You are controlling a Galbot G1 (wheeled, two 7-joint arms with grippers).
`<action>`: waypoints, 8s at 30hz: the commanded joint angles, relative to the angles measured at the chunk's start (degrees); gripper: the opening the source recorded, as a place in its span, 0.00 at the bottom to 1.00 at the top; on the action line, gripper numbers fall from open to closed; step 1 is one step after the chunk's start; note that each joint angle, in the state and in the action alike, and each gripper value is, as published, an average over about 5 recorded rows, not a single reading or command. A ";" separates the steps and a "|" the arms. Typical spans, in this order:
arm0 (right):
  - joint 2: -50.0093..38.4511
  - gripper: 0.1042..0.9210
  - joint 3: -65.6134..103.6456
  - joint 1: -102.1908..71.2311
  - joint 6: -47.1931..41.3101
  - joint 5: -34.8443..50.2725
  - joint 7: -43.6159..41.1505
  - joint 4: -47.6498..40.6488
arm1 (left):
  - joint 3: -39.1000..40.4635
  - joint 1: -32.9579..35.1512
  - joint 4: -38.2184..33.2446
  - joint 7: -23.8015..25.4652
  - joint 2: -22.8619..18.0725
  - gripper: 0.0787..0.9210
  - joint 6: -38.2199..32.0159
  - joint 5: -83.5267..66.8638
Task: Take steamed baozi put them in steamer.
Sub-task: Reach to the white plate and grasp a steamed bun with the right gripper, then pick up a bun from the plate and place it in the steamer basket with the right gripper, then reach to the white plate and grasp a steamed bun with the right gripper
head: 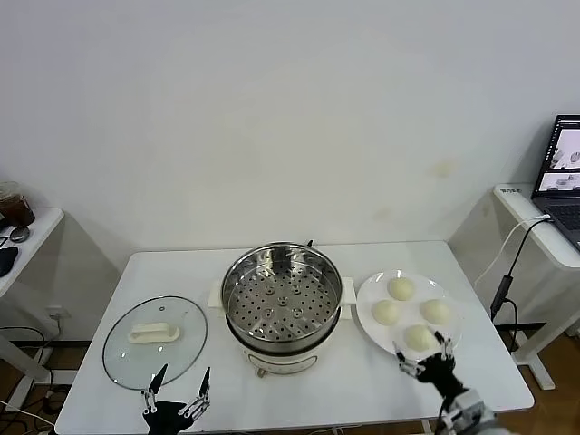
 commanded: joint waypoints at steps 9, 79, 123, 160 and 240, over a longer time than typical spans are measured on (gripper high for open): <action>-19.64 0.88 -32.66 48.52 -2.24 -19.06 -29.57 -21.54 | -0.85 -0.81 1.43 0.60 -1.04 0.88 -1.86 4.19; 4.65 0.53 -64.58 74.51 2.77 -16.88 -42.61 -54.88 | -6.72 -2.75 2.32 0.51 -1.54 0.88 -2.66 5.76; 24.25 0.43 -105.11 105.25 25.45 7.87 -42.67 -34.41 | -9.60 -5.06 2.73 1.01 0.86 0.88 -2.54 2.96; 18.45 0.88 -102.86 111.44 22.98 14.26 -41.07 -33.20 | -11.41 -5.25 2.21 0.92 0.63 0.88 -2.68 3.21; -2.11 0.48 -79.97 77.28 -8.94 -2.04 -44.85 -36.10 | -13.94 -3.74 -3.01 -3.37 0.07 0.88 4.91 5.60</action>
